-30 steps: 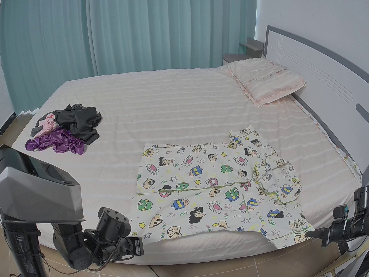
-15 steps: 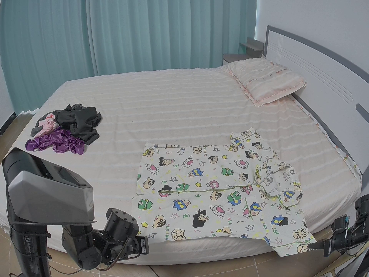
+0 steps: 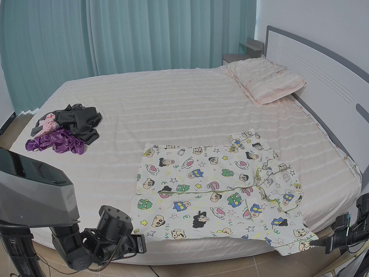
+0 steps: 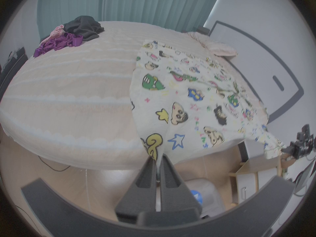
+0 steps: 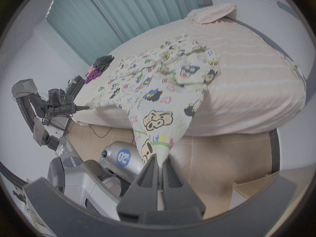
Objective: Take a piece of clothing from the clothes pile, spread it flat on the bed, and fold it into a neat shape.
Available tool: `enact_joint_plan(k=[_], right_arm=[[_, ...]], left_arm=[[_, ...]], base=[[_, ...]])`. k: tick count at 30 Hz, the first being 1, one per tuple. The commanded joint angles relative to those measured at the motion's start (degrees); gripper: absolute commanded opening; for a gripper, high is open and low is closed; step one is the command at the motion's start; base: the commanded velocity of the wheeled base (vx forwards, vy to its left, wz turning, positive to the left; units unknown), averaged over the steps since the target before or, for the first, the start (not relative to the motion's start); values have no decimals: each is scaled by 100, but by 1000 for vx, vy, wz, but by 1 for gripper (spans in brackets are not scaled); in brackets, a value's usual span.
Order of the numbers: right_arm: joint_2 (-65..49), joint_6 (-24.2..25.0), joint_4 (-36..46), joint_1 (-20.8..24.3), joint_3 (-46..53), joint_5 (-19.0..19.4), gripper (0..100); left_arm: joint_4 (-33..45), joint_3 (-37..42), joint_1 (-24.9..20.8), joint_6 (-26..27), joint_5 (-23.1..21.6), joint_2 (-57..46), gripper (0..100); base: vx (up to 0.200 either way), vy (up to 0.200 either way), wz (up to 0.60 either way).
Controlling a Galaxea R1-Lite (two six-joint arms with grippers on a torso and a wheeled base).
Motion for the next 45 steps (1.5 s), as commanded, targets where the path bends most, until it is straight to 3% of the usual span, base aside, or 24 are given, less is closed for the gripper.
enact_joint_plan(k=[1,6,8,9,10,14,17,27,32,38,45], right_arm=[[-228,164,4,12,-361,88,0],[-360,524,4,47,-739,255,0],[-343,753,4,170,-967,352,0],[-343,762,4,179,-976,352,0],[-316,929,4,294,-1125,352,0],[-272,1333,4,557,-1442,352,0],[-193,1579,4,724,-1626,317,0],[273,1649,12,926,-2039,255,0],[334,2185,4,1049,-2409,247,0],[536,2229,-5,1190,-2540,-35,0],[818,2264,-14,1243,-2795,-52,0]], left_arm=[[315,-396,29,-216,8,-562,0],[1483,-1196,38,-630,105,-853,0],[2494,-1794,29,-1060,122,-976,0],[2547,-1829,29,-1078,122,-984,0],[3294,-2242,47,-1315,131,-984,0],[4094,-2743,82,-1667,113,-967,0],[4340,-2945,152,-1693,87,-932,0],[5500,-3437,310,-1886,-18,-668,0],[6054,-3499,319,-1878,-458,-439,0],[6871,-3991,407,-1834,-968,-316,0],[6950,-4413,504,-1860,-915,-26,0]], base=[[0,0,0],[0,0,0],[0,0,0],[0,0,0],[0,0,0],[0,0,0],[0,0,0],[0,0,0],[0,0,0],[0,0,0],[0,0,0]])
